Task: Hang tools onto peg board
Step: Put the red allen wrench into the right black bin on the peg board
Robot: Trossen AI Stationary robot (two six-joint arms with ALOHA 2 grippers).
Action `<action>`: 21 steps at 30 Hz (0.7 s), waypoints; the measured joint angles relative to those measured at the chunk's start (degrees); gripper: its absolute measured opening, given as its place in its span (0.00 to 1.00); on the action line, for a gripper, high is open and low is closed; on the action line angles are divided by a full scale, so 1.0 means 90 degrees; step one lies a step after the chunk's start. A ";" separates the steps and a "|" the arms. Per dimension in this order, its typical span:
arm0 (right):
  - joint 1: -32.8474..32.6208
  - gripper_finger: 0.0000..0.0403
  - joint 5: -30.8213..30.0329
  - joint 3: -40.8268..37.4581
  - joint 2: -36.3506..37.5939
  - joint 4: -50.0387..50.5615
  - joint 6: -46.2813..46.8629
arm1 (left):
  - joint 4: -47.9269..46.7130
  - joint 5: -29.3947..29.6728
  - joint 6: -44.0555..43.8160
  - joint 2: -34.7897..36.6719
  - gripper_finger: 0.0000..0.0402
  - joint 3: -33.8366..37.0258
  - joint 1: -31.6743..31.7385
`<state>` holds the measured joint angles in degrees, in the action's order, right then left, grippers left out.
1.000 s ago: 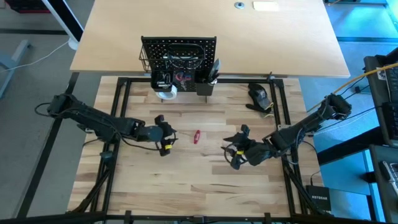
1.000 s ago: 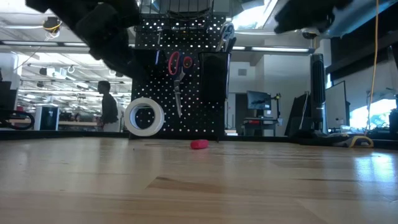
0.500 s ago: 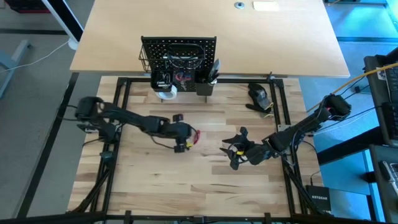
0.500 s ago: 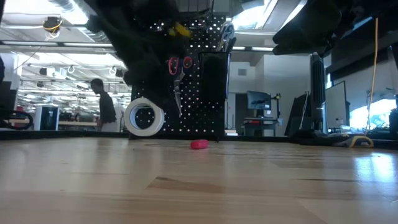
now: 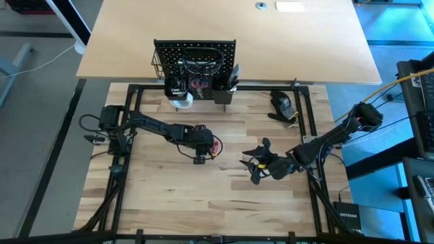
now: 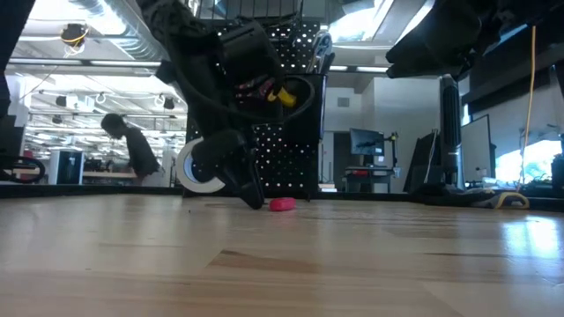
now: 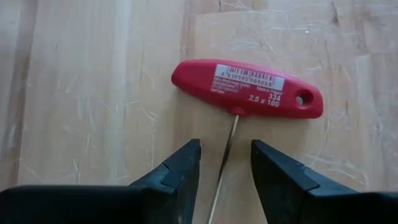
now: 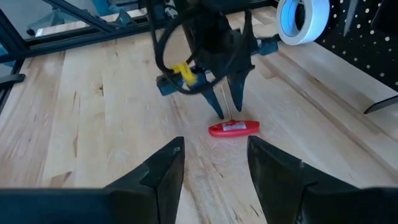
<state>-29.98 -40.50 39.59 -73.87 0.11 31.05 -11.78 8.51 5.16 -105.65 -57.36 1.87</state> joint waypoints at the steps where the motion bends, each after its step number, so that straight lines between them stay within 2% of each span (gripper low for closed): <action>1: 0.0000 0.43 -0.0001 0.0000 0.0000 -0.0004 -0.0001 | 0.0005 -0.0043 0.0008 0.0000 0.33 0.0002 0.0011; 6: 0.0000 0.43 -0.0006 0.0000 0.0000 -0.0002 -0.0002 | 0.0033 -0.0187 0.0098 -0.0044 0.26 0.0005 0.0075; 13: 0.0000 0.43 -0.0006 0.0000 0.0000 0.0012 -0.0002 | 0.0062 -0.0416 0.0168 -0.0161 0.03 -0.0002 0.0134; 17: 0.0000 0.43 -0.0006 0.0000 0.0000 0.0128 -0.0005 | 0.0089 -0.0336 0.0113 -0.0131 0.02 0.0002 0.0119; 21: 0.0002 0.43 0.0134 0.0000 0.0000 0.0208 -0.0004 | 0.0058 0.0036 -0.0012 -0.0079 0.01 0.0015 -0.0047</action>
<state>-29.95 -39.30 39.59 -73.87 1.99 31.01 -11.26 8.83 5.05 -106.35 -57.23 1.45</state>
